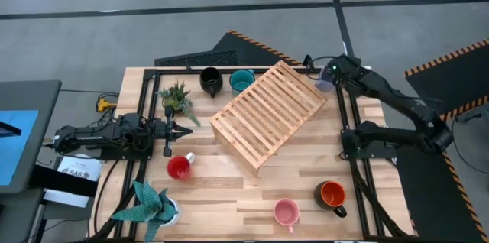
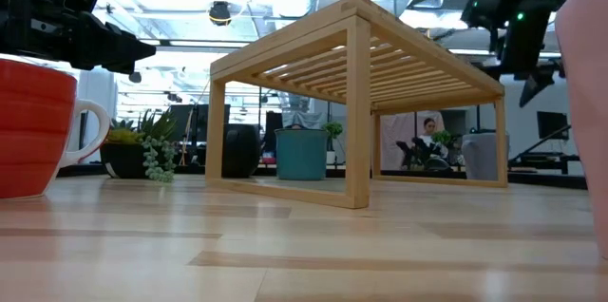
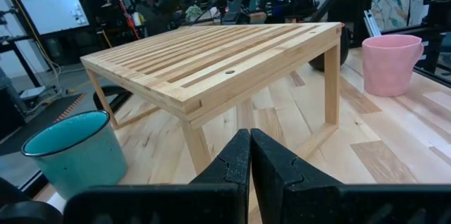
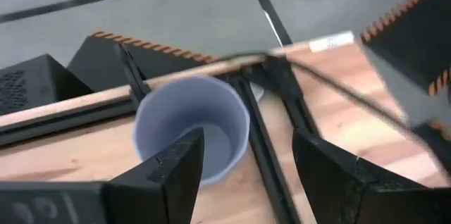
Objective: Place coffee mugs
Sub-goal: Put the violet mug on the shelf
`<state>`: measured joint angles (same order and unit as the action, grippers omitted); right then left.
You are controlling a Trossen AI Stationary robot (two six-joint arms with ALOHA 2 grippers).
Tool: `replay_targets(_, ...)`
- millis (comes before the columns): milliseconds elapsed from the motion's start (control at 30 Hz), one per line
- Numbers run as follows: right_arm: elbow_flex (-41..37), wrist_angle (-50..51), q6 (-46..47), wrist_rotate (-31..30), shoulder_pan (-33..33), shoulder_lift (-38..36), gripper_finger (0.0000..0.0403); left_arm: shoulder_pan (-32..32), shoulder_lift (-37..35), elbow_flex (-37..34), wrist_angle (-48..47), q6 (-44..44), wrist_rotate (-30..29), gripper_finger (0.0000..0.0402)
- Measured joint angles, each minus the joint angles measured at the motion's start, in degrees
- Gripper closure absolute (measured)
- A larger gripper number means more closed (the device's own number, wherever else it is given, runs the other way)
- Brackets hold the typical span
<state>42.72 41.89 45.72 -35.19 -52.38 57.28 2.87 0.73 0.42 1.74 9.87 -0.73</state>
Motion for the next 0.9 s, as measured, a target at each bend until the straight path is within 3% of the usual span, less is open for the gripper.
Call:
replay_targets(533,-3.8,-4.2,18.5,-0.7,0.0,10.6,0.0159,0.0,0.0,0.0,0.0,0.0,0.0,0.0401)
replay_targets(900,-3.6,-9.9,19.7,0.0,0.0,17.0,0.0159,0.0,0.0,0.0,0.0,0.0,-0.1,0.0401)
